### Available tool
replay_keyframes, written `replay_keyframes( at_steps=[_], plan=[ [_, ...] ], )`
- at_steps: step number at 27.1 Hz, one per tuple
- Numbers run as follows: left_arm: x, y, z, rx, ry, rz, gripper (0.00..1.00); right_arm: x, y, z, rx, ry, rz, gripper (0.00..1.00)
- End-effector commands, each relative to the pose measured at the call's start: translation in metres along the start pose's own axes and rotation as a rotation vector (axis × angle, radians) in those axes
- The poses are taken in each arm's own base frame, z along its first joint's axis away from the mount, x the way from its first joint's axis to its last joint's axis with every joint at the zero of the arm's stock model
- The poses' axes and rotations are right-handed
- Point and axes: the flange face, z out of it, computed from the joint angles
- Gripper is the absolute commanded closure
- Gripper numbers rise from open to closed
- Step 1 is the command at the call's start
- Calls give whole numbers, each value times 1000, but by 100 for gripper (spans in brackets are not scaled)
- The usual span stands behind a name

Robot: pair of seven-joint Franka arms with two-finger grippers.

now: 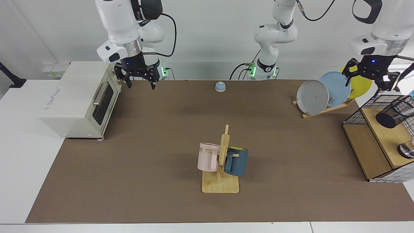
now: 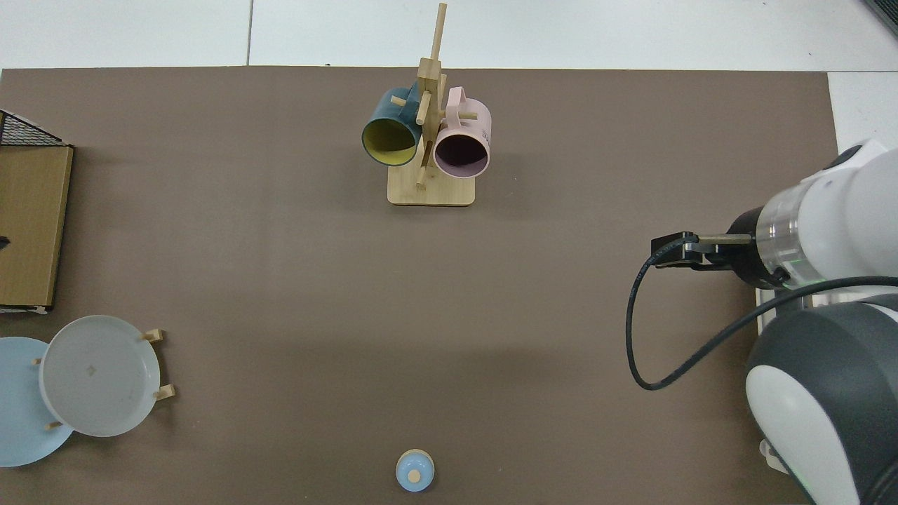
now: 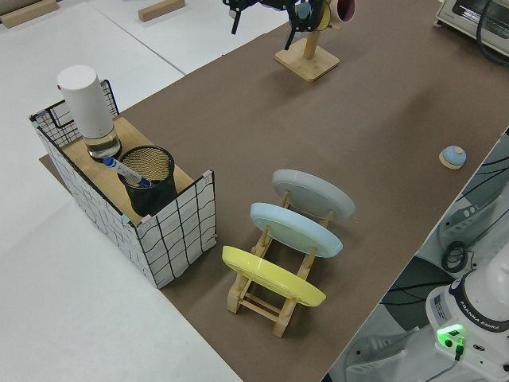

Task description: Put markers into pen holder

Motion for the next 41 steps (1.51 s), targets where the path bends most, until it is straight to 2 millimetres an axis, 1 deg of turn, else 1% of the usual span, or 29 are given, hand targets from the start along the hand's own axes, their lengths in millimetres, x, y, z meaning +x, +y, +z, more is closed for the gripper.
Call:
replay_keyframes(
  at_steps=[1, 3, 6, 9, 11, 14, 18, 22, 31, 33, 36, 37, 39, 41],
  plan=[
    [29, 46, -16, -82, 12, -206, 0, -2, 2, -3, 14, -6, -2, 1],
    [41, 60, -21, -119, 30, -284, 0, -2, 2, -3, 14, -6, -2, 1],
    [56, 76, -23, -170, 44, -407, 0, -2, 2, -3, 14, -6, -2, 1],
    [74, 95, -30, -190, 53, -484, 0, -2, 2, -3, 14, -6, -2, 1],
    [80, 101, -31, -191, 50, -514, 0, -2, 2, -3, 14, -6, -2, 1],
    [80, 105, -32, -195, 45, -525, 0, -2, 2, -3, 14, -6, -2, 1],
    [76, 102, -32, -198, 39, -529, 0, -2, 2, -3, 14, -6, -2, 1],
    [69, 94, -33, -188, 42, -538, 0, -2, 2, -3, 14, -6, -2, 1],
    [68, 89, -35, -183, 36, -555, 0, -2, 2, -3, 14, -6, -2, 1],
    [65, 86, -33, -189, 28, -563, 0, -2, 2, -3, 14, -6, -2, 1],
    [61, 79, -40, -187, 33, -574, 0, -2, 2, -3, 14, -6, -2, 1],
    [60, 76, -40, -191, 31, -580, 0, -1, 2, -2, 14, -8, -2, 1],
    [60, 75, -39, -196, 32, -580, 0, -2, 2, -3, 14, -6, -2, 1],
    [64, 79, -40, -191, 35, -570, 0, -2, 2, -3, 14, -6, -2, 1]
  ],
)
